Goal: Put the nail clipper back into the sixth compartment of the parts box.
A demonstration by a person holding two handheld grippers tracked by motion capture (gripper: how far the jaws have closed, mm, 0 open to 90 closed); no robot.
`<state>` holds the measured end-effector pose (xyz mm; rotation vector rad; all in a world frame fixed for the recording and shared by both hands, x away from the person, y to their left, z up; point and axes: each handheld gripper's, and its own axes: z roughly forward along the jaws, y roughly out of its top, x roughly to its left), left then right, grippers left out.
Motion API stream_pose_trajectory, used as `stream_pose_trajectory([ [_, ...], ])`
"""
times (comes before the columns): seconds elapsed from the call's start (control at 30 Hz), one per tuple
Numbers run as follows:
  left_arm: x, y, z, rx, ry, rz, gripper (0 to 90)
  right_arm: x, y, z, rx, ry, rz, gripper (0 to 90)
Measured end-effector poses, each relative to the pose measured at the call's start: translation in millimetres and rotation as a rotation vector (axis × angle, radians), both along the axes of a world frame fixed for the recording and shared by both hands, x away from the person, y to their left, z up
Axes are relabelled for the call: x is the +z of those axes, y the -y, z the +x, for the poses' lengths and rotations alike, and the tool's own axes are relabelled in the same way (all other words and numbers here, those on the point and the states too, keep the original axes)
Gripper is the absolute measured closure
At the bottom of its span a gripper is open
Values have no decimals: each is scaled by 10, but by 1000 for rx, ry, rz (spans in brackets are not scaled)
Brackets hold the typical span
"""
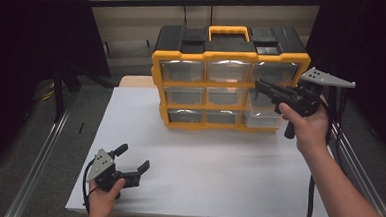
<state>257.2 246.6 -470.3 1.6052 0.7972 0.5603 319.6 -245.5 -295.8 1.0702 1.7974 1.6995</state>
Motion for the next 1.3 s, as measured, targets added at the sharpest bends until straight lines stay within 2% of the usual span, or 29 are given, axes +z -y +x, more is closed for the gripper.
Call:
stream_pose_trajectory([
  [0.47,2,-7,0,-2,4,0,21,-29,74,5,-38,1,-31,818],
  [0.93,0,-1,0,-5,1,-6,21,-119,165,20,-81,-15,-41,816],
  [1.3,1,-4,-2,-4,2,-9,21,-171,195,21,-93,-27,-45,815],
])
